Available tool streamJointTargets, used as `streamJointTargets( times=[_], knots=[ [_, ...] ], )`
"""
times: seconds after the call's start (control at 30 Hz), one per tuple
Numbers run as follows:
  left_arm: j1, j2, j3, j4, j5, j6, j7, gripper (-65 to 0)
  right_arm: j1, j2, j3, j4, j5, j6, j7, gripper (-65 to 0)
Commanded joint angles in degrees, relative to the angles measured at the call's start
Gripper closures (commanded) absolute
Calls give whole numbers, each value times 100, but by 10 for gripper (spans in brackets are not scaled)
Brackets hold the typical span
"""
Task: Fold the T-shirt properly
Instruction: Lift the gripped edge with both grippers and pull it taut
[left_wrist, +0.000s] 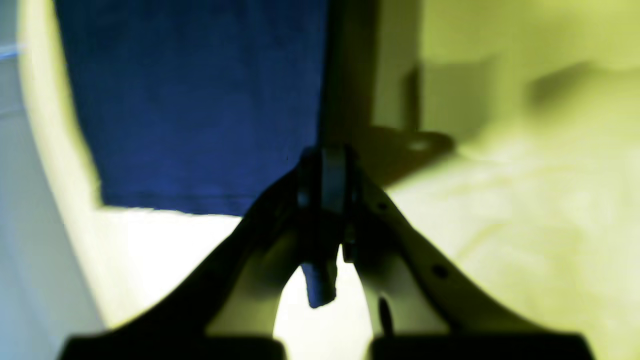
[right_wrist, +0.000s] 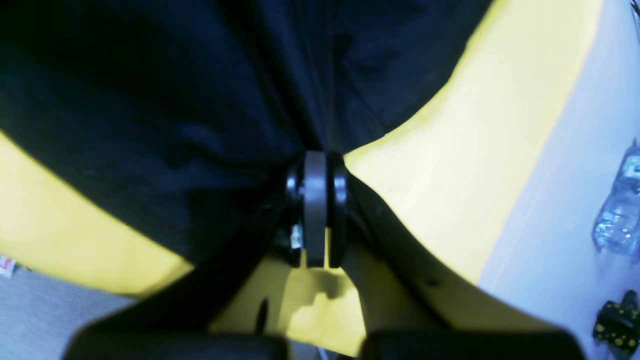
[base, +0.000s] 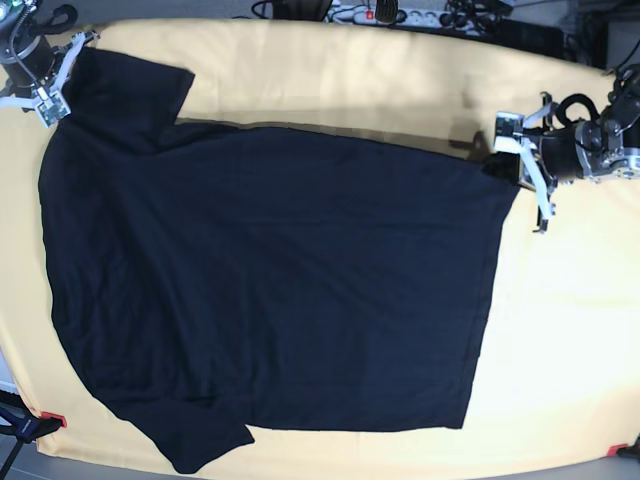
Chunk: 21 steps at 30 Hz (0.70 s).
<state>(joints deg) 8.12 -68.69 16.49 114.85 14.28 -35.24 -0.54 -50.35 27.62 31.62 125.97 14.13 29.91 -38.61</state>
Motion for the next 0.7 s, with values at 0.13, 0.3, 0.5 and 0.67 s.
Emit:
streamJointTargets(
  times=[0.13,0.3,0.5,0.67],
  knots=[
    [227,-420,-79,219,39,-4,-44,0,-374,81,619,374,573,212,24,0],
    [422,-807,-87,627,2,-129,269,0,-549,79,625,439,769,411,9,0],
    [442,-1241,-87,1198,-815,-127,1401,0,-553,66,625,437,859,463,-160,0],
    [442,-1370,-87,1635,-1399,-125,2284,0,-553,66,625,437,977,463,-162,0]
  ],
)
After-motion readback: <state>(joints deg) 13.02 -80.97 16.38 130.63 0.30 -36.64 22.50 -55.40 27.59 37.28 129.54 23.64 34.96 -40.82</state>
